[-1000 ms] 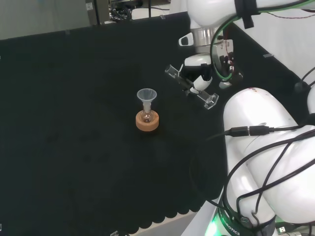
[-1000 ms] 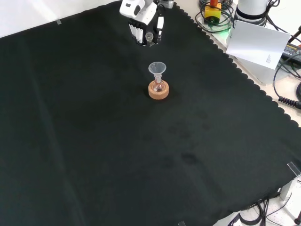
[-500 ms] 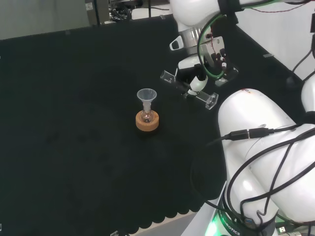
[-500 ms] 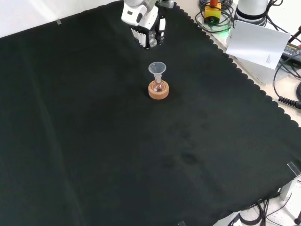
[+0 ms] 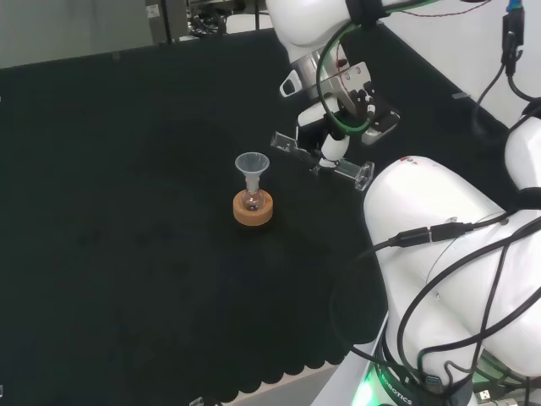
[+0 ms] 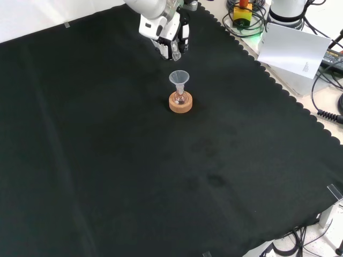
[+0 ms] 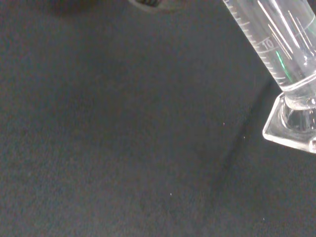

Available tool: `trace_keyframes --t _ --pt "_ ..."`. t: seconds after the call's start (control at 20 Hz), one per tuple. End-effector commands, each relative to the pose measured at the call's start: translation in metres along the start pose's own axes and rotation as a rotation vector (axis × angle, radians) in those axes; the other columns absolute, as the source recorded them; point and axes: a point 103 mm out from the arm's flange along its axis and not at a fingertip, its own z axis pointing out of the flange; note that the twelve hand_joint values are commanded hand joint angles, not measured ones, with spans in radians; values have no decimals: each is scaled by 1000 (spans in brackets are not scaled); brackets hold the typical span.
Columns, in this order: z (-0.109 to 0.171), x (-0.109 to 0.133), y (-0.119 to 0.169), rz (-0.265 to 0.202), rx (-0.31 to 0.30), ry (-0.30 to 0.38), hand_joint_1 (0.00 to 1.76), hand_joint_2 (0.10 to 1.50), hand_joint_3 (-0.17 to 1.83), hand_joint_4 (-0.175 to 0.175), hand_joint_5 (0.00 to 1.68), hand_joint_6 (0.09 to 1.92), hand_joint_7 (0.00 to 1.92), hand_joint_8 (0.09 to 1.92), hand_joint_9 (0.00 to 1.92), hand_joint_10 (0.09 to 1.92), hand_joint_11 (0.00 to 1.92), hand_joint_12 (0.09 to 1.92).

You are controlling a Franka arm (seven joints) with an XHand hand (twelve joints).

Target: Pour the water from the graduated cylinder into the round-bottom flask.

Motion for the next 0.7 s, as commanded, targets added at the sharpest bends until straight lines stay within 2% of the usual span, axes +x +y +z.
trace_keyframes --t 0.05,0.35,0.7 --pt "-1 -3 0 20 100 7 1394 1049 -1 -175 1053 860 965 996 1241 644 1223 804" --pt "-5 2 4 30 183 -9 1395 1048 -1 -175 1055 857 970 990 1241 645 1223 802" --pt "-11 9 8 42 243 -39 1395 1047 -1 -175 1058 852 974 982 1242 644 1223 799"
